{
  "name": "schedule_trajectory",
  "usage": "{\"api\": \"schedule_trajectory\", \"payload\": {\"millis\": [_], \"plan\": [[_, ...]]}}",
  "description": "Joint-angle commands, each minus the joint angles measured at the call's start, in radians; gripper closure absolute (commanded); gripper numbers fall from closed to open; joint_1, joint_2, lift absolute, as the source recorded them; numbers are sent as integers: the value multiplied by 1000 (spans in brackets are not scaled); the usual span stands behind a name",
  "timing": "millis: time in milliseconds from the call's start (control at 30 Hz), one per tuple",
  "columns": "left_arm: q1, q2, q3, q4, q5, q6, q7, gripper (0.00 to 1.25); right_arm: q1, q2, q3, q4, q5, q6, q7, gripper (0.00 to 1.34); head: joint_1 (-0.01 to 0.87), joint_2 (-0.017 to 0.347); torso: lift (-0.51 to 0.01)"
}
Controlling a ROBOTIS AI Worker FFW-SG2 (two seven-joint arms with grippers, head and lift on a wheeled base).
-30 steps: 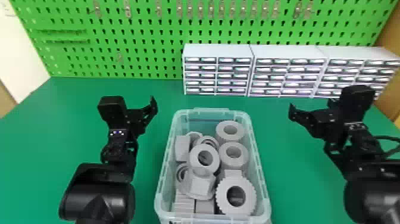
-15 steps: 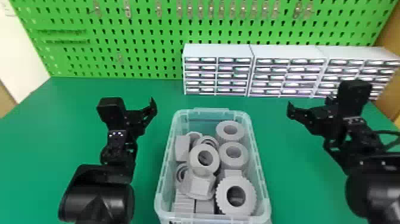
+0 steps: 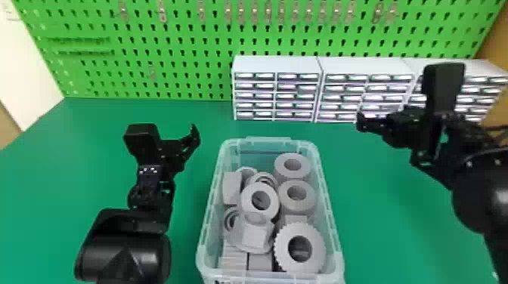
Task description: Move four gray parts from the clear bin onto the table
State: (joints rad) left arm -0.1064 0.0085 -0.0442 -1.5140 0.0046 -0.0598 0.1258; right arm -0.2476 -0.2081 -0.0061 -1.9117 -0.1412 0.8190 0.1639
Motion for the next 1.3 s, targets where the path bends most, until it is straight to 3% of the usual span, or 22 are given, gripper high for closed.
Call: {"api": "schedule_trajectory", "payload": {"millis": [0, 833, 1267], "plan": [[-1, 1, -2, 2, 0, 0, 0, 96, -36, 4, 5, -33, -20, 91, 0, 93, 693, 72, -52], [2, 1, -3, 2, -5, 0, 0, 96, -200, 3, 41, -76, -121, 393, -1, 111, 693, 72, -52], [2, 1, -6, 2, -9, 0, 0, 96, -334, 6, 64, 36, -161, 500, -1, 111, 693, 72, -52]]}}
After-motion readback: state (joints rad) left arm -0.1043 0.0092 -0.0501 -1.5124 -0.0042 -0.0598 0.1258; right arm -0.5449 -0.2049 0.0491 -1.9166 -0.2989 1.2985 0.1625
